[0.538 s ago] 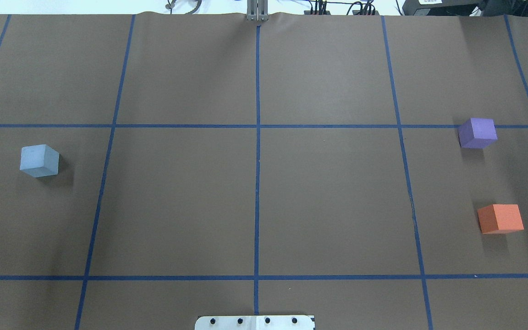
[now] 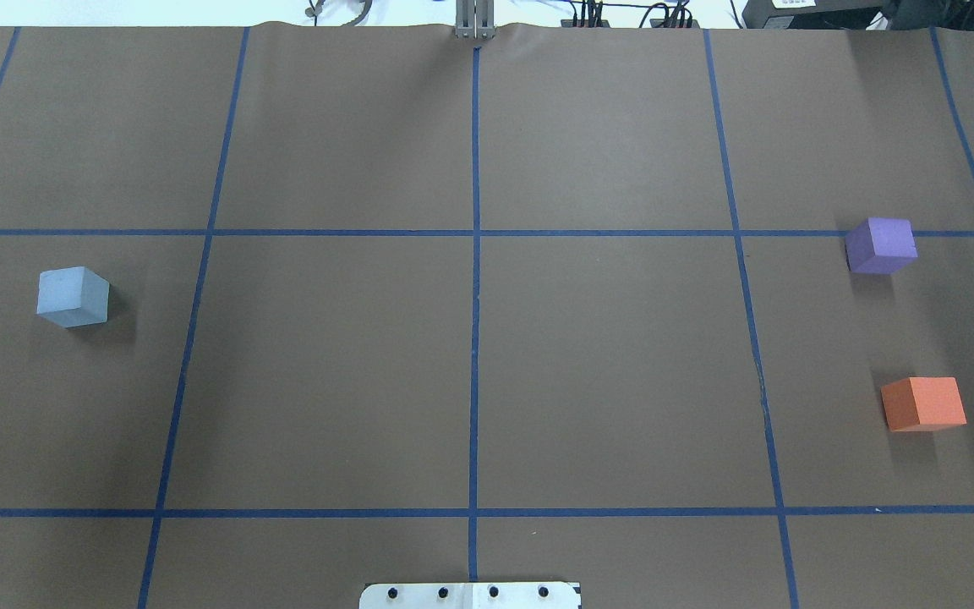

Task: Place blue block between orange and purple blocks

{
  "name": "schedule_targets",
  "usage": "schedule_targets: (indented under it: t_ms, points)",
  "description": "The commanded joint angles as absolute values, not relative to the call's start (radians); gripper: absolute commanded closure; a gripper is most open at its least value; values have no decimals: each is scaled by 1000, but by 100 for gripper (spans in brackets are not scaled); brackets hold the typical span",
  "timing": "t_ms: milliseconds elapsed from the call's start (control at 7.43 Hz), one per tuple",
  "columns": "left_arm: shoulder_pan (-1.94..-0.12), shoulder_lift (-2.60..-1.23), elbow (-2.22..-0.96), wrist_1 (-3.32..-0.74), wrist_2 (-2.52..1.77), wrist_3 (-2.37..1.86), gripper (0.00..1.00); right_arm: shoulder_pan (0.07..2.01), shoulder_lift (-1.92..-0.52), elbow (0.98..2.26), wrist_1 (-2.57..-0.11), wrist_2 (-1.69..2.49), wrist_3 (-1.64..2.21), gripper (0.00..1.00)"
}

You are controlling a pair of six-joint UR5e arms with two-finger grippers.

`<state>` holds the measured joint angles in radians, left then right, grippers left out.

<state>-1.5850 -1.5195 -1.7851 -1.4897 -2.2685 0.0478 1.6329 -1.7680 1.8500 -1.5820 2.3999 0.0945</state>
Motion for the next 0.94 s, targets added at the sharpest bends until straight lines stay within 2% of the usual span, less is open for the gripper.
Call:
schedule_targets:
  t_ms: [0, 404, 808]
  points:
    - [-1574, -1551, -1824, -1500, -2269, 44, 0, 1632, -1764, 1853, -1577, 2404, 98, 0]
    - [-1495, -1624, -1868, -1509, -2281, -177, 0, 1626, -1750, 1877, -1578, 2411, 100, 0]
    - [-1227, -1625, -1838, -1740, -2266, -751, 0, 1608, -1749, 1896, -1574, 2416, 106, 0]
